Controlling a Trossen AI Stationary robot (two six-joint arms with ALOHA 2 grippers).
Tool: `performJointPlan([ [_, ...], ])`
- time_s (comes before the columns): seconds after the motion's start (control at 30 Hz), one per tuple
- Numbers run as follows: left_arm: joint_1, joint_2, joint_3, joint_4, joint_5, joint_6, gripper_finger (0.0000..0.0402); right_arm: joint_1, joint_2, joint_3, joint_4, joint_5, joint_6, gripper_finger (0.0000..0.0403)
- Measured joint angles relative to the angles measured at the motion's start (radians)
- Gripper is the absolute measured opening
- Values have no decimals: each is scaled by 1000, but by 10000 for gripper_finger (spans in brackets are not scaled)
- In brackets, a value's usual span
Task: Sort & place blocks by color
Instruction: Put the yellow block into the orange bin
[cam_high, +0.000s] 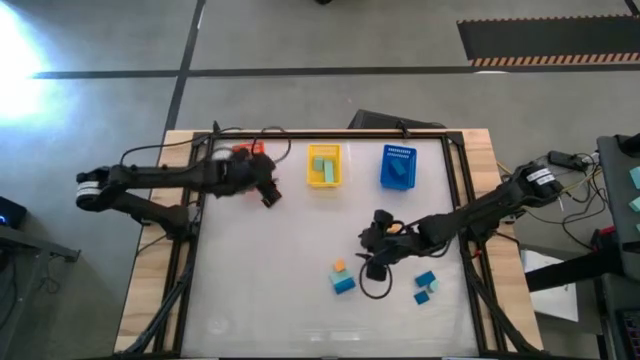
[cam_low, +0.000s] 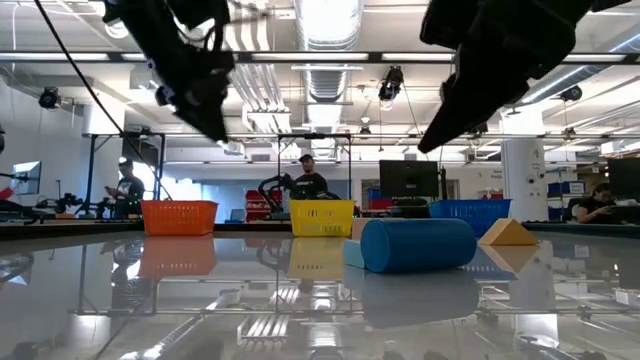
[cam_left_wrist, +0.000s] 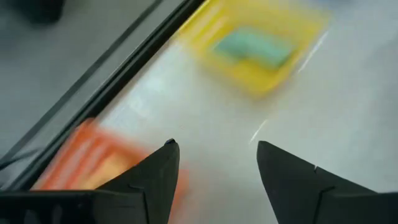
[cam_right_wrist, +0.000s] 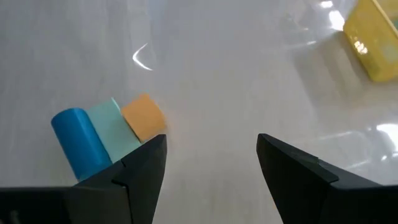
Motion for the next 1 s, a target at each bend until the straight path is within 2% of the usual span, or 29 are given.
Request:
performJointPlan([
  [0.17, -158, -13, -58, 256, -4, -6, 199, 0, 65, 83, -4, -42, -85, 240],
  [0.37, -268, -12, -105, 488, -7, -6, 199, 0, 122, 181, -22, -134, -162, 240],
  [0.5, -311, -12, -104, 524, -9, -7, 199, 0, 156, 237, -76, -183, -180, 240],
  [0.67, -338, -12, -102, 548, -10, -6, 199, 0, 206, 300, -180, -184, -180, 240],
  [1.0, -340, -11, -102, 553, -10, 29, 199, -4, 313, 343, -179, -184, -239, 240],
])
